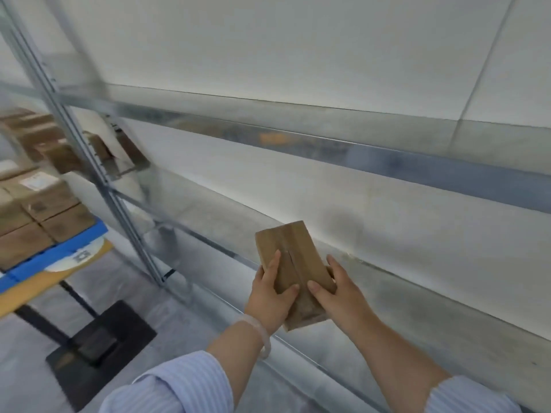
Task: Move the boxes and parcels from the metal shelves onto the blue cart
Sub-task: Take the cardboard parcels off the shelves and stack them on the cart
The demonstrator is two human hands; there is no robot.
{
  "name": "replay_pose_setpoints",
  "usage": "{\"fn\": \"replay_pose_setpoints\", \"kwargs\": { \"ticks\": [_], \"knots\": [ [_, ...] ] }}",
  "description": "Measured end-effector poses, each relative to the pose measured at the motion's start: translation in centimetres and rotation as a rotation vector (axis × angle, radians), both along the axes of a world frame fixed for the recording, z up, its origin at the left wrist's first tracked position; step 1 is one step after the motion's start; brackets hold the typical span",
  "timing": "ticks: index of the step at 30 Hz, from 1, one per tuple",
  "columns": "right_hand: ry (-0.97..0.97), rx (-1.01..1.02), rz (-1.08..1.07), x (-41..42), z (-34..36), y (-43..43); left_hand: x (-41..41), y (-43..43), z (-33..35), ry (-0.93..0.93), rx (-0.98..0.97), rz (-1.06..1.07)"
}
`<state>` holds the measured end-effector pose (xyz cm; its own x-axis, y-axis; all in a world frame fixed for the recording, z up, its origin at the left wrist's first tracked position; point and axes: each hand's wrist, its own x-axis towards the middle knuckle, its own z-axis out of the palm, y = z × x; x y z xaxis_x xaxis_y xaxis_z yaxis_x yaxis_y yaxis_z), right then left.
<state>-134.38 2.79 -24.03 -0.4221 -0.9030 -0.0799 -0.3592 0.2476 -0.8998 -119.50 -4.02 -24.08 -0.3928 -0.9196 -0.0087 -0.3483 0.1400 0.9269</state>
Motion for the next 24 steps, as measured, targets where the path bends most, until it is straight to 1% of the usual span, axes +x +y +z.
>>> {"fn": "replay_pose_setpoints", "kwargs": {
  "ticks": [6,9,11,13,16,20,24],
  "knots": [
    [0.019,-0.059,0.195,8.8,2.0,-5.7,10.0,-2.8,1.1,0.03,-0.012,0.189],
    [0.002,-0.062,0.288,14.1,2.7,-8.5,16.8,-5.1,2.3,0.142,0.0,0.273],
    [-0.002,-0.038,0.371,18.1,3.1,-10.2,22.0,-6.9,3.0,0.171,-0.01,0.396],
    [-0.004,-0.022,0.464,22.2,3.4,-11.9,27.3,-8.7,3.4,0.182,0.034,0.538],
    [0.023,-0.04,0.566,28.0,3.8,-14.5,34.3,-10.6,3.4,0.275,0.154,0.613],
    [0.099,-0.067,0.632,35.4,3.6,-17.7,42.0,-11.4,2.5,0.324,0.167,0.727],
    [0.06,-0.136,0.566,42.0,3.4,-19.4,48.7,-11.7,2.0,0.402,0.179,0.897]
  ]
}}
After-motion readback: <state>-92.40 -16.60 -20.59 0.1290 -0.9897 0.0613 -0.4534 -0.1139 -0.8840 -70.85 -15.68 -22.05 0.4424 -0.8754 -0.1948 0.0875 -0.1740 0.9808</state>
